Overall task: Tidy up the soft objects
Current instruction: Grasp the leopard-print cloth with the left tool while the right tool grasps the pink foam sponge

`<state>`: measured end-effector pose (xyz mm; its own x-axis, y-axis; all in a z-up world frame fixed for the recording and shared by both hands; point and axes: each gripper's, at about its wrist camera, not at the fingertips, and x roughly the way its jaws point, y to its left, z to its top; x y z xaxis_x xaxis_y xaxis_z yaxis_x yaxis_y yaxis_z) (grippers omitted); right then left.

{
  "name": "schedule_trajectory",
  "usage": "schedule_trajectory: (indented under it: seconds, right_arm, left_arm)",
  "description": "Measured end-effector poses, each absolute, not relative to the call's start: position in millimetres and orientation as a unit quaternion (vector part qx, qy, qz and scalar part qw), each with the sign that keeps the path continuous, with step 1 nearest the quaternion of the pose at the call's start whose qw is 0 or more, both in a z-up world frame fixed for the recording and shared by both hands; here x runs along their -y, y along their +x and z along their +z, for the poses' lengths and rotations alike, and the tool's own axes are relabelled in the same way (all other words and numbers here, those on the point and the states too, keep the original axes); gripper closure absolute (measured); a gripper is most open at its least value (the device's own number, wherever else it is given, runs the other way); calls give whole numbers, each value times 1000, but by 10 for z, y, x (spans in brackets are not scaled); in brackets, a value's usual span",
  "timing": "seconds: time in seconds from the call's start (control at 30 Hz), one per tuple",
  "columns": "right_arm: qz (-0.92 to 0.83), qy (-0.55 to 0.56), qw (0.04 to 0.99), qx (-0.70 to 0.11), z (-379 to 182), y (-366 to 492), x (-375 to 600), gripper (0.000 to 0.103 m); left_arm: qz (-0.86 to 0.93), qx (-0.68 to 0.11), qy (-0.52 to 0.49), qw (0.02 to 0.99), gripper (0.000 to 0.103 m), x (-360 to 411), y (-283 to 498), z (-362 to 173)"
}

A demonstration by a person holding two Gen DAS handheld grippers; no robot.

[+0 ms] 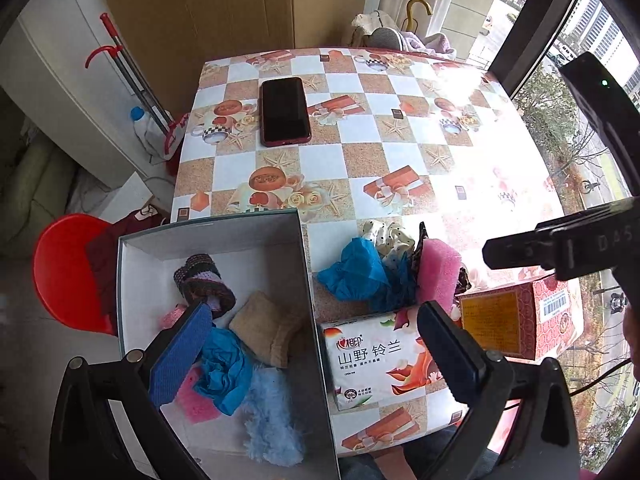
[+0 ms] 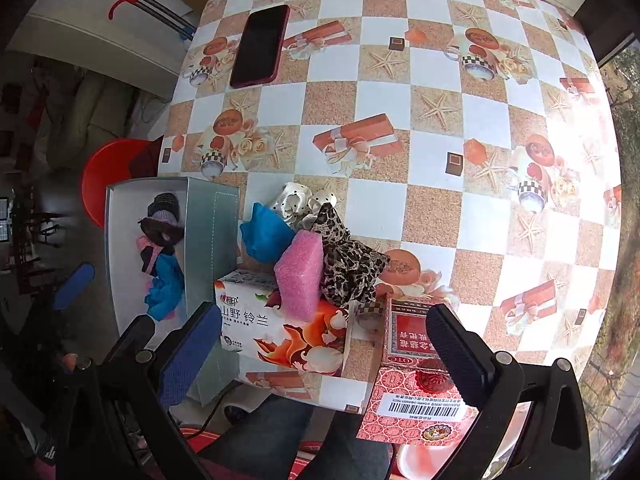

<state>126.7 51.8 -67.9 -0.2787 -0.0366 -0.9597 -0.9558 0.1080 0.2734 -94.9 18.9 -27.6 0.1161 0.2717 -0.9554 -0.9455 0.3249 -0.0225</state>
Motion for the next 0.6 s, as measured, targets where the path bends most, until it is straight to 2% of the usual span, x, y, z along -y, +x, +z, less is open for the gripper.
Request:
schedule_trajectory:
  seconds: [0.2, 0.23, 0.27, 0.3, 0.33, 0.43, 0.6]
  right_arm:
    - [505, -468, 377, -620, -1294, 934, -748, 0]
    - [499, -469, 368, -629, -1373, 924, -749, 4]
    - [495, -468, 361, -637, -1432, 926, -742, 25]
    - [490, -467, 357, -644, -1475, 942, -730, 60]
    - [483, -465, 354, -652, -1503, 973, -718, 76]
    - [480, -429, 342, -684, -1519, 1152, -675, 79]
    - [484, -339, 397, -702, -1185, 1806, -716, 79]
  left_arm:
    - [485, -477, -377, 629, 0, -173, -1146, -279]
    - [486, -475, -381, 626, 0, -174, -1165, -280]
    - [487, -474, -385, 625, 0, -175, -1172, -279]
    - [488, -475, -385, 623, 0, -185, -1166, -282]
    - [487, -477, -386, 622, 0, -203, -1150, -294]
    - [477, -486, -385, 623, 0, -295, -1027, -345]
    - [425, -517, -376, 641, 0, -492, -565, -524]
